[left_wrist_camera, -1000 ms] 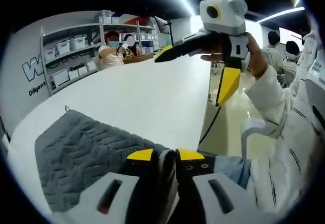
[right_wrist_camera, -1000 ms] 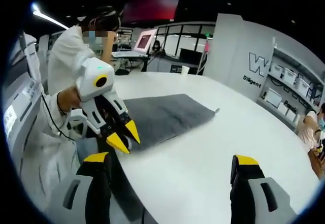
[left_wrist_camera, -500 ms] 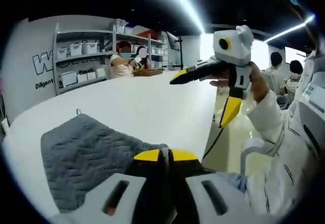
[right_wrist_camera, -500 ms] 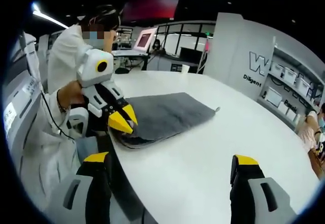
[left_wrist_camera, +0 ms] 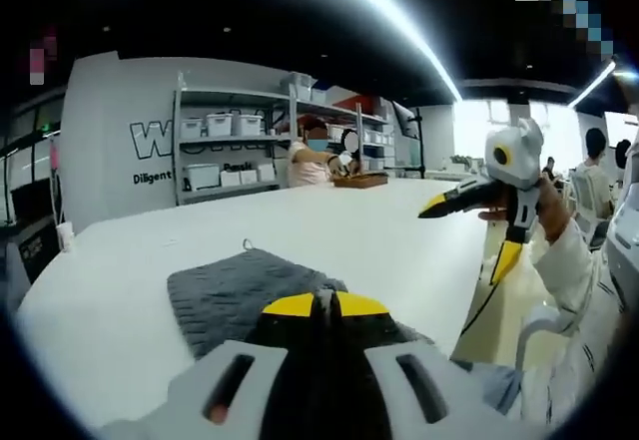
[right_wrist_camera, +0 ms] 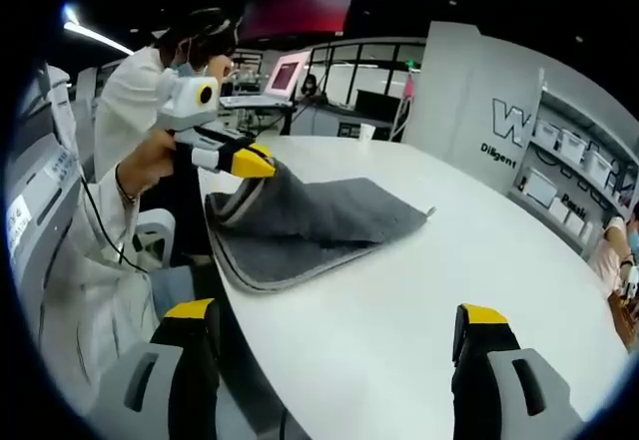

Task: Open the folded towel by lifting each exposed corner and separating the folded layers until the towel lies flat within the target outline without major curled edges

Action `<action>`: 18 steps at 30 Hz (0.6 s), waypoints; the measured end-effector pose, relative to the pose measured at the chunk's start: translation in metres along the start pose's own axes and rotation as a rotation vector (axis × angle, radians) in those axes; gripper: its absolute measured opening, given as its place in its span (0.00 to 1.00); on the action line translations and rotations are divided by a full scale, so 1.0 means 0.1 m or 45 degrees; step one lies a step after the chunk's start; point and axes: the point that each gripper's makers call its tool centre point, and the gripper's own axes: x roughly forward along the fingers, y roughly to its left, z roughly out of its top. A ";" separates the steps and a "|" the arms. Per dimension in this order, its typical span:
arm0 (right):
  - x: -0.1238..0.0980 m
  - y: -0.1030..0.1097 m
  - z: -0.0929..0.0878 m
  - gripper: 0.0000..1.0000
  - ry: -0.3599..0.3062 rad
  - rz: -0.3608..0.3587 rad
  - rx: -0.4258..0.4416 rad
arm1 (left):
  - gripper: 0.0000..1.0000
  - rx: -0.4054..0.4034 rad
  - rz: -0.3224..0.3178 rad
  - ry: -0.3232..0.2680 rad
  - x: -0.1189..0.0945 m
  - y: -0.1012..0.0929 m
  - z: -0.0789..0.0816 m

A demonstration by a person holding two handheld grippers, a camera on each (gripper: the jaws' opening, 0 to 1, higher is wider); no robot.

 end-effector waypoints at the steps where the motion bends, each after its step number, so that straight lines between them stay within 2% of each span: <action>1: 0.00 0.00 0.00 0.97 0.000 0.000 0.001 | 0.04 -0.004 0.045 -0.015 -0.04 0.10 0.02; 9: 0.01 0.01 0.00 0.97 0.007 -0.001 -0.004 | 0.04 -0.005 0.229 -0.045 -0.32 0.54 0.07; 16: 0.03 0.02 -0.02 0.97 0.015 0.006 -0.007 | 0.04 -0.028 0.379 -0.089 -0.56 0.83 0.10; 18: 0.03 0.02 -0.02 0.97 0.016 0.008 -0.006 | 0.04 -0.026 0.388 -0.067 -0.61 0.88 0.06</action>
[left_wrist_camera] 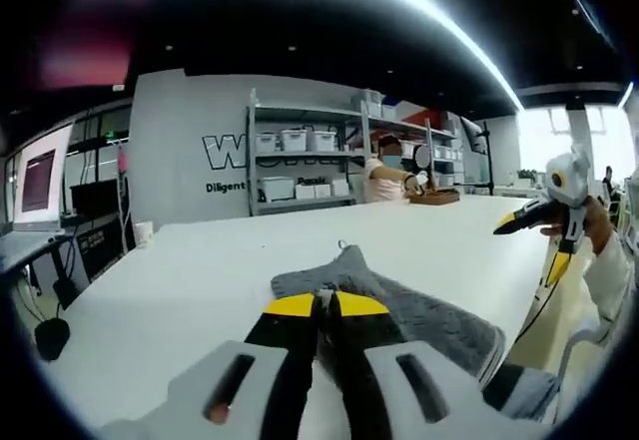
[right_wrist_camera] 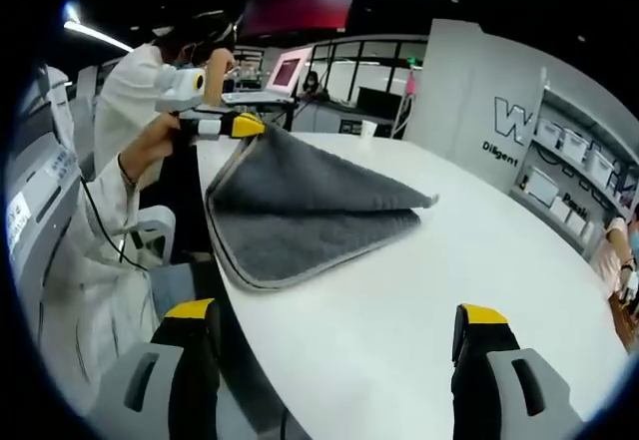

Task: Open the folded towel by lifting each exposed corner and separating the folded layers until the towel lies flat within the target outline without major curled edges

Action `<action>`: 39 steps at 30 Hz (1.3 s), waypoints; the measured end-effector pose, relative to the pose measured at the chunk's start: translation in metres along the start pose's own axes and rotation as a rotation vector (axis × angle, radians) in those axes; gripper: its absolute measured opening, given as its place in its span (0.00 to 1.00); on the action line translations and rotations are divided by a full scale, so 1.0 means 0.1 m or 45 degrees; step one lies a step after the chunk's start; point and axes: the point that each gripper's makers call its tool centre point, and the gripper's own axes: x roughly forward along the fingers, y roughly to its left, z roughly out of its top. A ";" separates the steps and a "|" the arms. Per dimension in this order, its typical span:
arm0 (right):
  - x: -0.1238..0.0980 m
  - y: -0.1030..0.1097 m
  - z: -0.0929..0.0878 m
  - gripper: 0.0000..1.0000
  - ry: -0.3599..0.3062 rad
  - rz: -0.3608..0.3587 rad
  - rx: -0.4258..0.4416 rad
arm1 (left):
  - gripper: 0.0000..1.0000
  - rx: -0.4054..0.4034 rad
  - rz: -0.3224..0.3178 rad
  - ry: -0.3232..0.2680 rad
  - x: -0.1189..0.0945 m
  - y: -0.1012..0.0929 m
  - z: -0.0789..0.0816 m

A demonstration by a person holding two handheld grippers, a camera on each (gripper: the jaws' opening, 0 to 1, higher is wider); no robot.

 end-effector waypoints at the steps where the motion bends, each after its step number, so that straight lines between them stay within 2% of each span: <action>1: 0.00 0.00 0.00 0.97 0.000 0.001 0.001 | 0.04 -0.002 0.033 -0.007 -0.02 0.06 0.00; 5: 0.01 0.01 0.00 0.97 0.002 0.004 0.001 | 0.04 -0.014 0.129 -0.020 -0.15 0.27 -0.01; 13: 0.05 0.04 -0.01 0.97 0.010 0.019 -0.004 | 0.04 0.000 0.238 0.016 -0.34 0.51 -0.11; 25: 0.09 0.09 -0.02 0.96 0.023 0.039 -0.012 | 0.04 0.050 0.396 0.148 -0.59 0.80 -0.43; 28: 0.11 0.10 -0.02 0.96 0.027 0.044 -0.015 | 0.04 0.040 0.410 0.170 -0.62 0.83 -0.51; 33: 0.14 0.13 -0.03 0.96 0.034 0.057 -0.017 | 0.04 0.082 0.440 0.261 -0.70 0.84 -0.67; 39: 0.18 0.15 -0.05 0.96 0.045 0.066 -0.011 | 0.04 0.113 0.454 0.340 -0.79 0.85 -0.78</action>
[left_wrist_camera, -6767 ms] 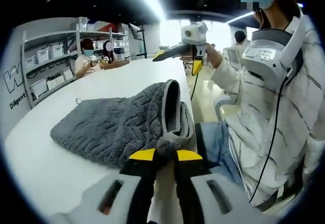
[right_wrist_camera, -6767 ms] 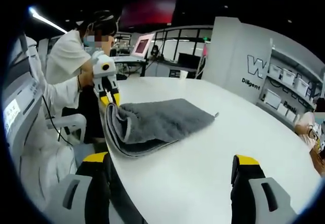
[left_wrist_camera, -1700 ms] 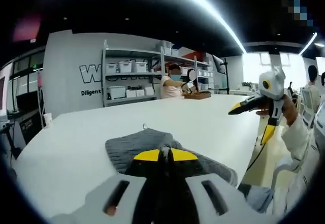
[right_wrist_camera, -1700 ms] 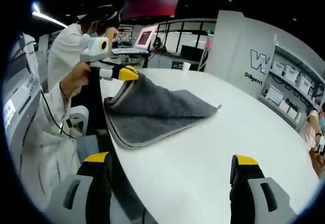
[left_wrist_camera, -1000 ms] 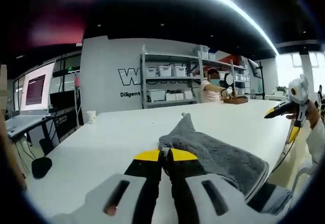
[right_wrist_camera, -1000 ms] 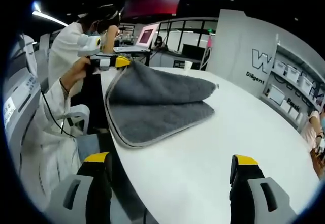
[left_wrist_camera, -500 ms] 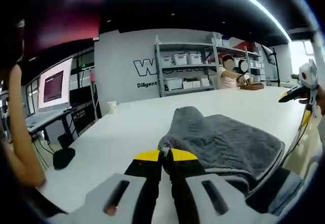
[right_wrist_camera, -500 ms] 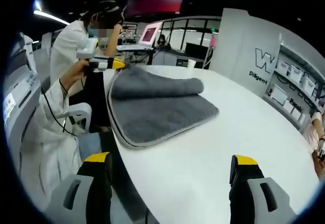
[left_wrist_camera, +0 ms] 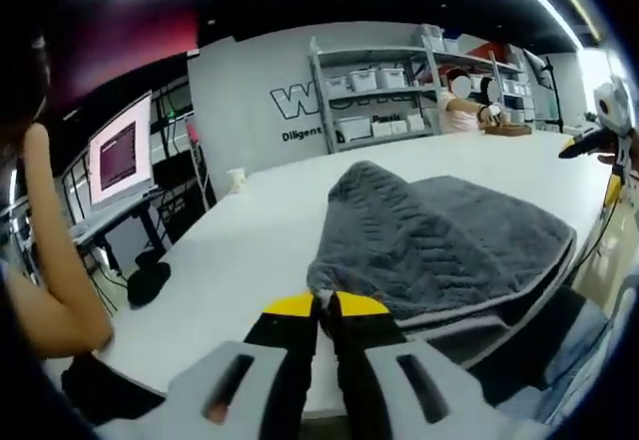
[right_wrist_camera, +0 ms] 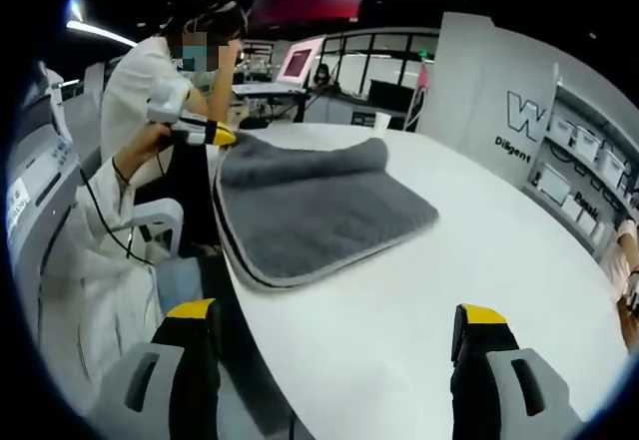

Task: Open the folded towel by lifting each exposed corner and separating the folded layers until the towel lies flat within the target outline without major curled edges

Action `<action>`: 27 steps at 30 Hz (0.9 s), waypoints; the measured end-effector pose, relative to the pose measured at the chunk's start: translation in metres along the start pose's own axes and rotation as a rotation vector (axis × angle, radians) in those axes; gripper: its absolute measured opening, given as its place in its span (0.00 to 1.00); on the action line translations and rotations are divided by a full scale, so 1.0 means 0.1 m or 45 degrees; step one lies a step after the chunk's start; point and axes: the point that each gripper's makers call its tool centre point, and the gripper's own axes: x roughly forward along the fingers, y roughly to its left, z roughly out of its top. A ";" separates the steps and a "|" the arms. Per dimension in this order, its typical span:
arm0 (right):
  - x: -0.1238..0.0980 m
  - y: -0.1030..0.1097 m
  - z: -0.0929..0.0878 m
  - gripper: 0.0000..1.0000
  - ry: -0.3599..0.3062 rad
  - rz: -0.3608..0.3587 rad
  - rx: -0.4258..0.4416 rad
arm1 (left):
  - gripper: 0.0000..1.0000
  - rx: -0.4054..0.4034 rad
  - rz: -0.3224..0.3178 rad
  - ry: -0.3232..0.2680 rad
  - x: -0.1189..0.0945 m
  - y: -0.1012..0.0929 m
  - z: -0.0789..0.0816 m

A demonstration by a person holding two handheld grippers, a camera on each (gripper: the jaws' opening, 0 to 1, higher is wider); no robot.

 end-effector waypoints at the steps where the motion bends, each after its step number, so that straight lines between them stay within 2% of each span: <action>1: 0.01 0.01 0.00 0.96 0.002 0.002 0.000 | 0.04 0.000 0.000 0.014 -0.01 0.01 -0.03; 14: 0.05 0.04 0.00 0.96 0.012 0.018 -0.004 | 0.05 0.032 -0.045 0.217 -0.16 -0.01 -0.35; 24: 0.06 0.06 -0.01 0.96 0.017 0.020 -0.005 | 0.05 0.075 -0.062 0.321 -0.23 -0.04 -0.44; 27: 0.06 0.06 -0.01 0.96 0.021 0.021 0.000 | 0.05 0.064 -0.071 0.330 -0.24 -0.02 -0.47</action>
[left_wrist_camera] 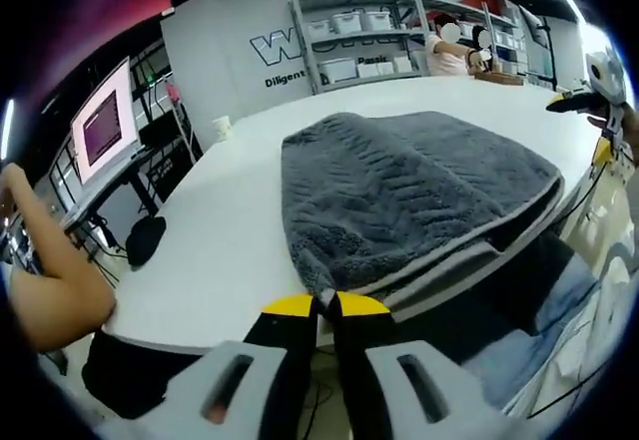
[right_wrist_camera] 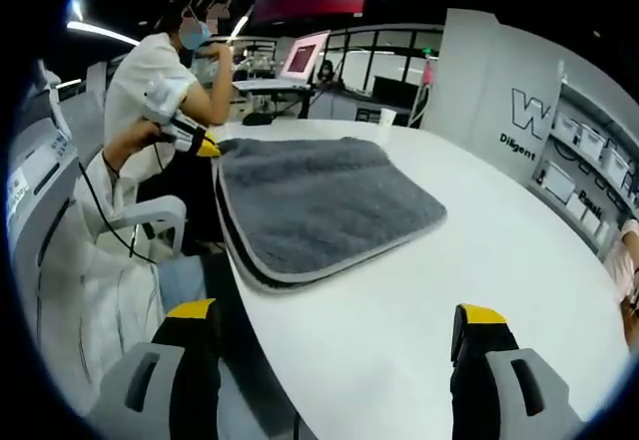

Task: Open the folded towel by lifting each exposed corner and separating the folded layers until the towel lies flat within the target outline without major curled edges

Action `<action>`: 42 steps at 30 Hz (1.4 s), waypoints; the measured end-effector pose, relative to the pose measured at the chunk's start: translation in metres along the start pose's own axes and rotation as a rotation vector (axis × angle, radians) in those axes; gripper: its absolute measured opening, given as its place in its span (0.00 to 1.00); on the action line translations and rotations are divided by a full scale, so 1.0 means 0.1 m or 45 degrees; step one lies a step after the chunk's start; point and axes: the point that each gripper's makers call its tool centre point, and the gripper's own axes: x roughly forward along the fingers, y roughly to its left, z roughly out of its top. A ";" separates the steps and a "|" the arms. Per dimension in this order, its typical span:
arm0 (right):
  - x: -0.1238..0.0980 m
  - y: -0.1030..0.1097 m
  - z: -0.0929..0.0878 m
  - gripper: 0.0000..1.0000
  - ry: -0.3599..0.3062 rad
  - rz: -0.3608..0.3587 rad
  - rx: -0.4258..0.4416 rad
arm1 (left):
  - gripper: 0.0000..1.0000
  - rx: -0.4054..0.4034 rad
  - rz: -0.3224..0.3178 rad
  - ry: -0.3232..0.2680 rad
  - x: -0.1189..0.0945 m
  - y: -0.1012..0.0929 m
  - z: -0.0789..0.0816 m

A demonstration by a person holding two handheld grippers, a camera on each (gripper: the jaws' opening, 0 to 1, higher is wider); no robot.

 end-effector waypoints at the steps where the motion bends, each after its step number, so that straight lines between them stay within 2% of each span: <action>1: 0.00 0.00 0.00 0.96 0.001 0.000 0.003 | 0.07 -0.008 -0.001 -0.002 -0.01 0.01 -0.01; 4: 0.02 -0.01 -0.01 0.96 0.003 0.003 0.013 | 0.18 -0.019 0.000 -0.003 -0.03 0.05 -0.01; 9: 0.07 -0.01 -0.02 0.95 0.011 0.005 0.022 | 0.45 -0.049 -0.096 -0.066 -0.13 -0.04 0.12; 12: 0.10 0.00 -0.03 0.95 0.023 0.004 0.023 | 0.65 -0.085 -0.203 -0.120 -0.18 -0.18 0.25; 15: 0.13 -0.01 -0.02 0.94 0.023 0.005 0.033 | 0.78 -0.112 -0.321 -0.173 -0.21 -0.33 0.35; 16: 0.14 -0.01 -0.01 0.94 0.017 0.004 0.040 | 0.79 -0.121 -0.357 -0.188 -0.22 -0.38 0.38; 20: 0.19 -0.05 0.03 0.94 0.000 0.000 0.096 | 0.88 -0.148 -0.401 -0.203 -0.23 -0.42 0.41; 22: 0.21 -0.08 0.06 0.93 -0.020 -0.004 0.117 | 0.90 -0.121 -0.419 -0.223 -0.22 -0.45 0.43; 26: 0.26 -0.13 0.15 0.89 -0.095 -0.001 0.209 | 0.95 -0.126 -0.445 -0.220 -0.21 -0.49 0.43; 28: 0.30 -0.17 0.15 0.90 -0.087 -0.003 0.232 | 0.98 -0.129 -0.464 -0.215 -0.18 -0.52 0.42; 31: 0.36 -0.21 0.16 0.89 -0.068 -0.023 0.229 | 0.99 -0.124 -0.470 -0.203 -0.14 -0.53 0.39; 36: 0.47 -0.28 0.26 0.87 -0.090 -0.008 0.275 | 0.99 -0.113 -0.517 -0.202 -0.12 -0.60 0.38; 42: 0.69 -0.44 0.38 0.81 -0.098 -0.042 0.331 | 0.99 -0.095 -0.554 -0.187 -0.10 -0.66 0.33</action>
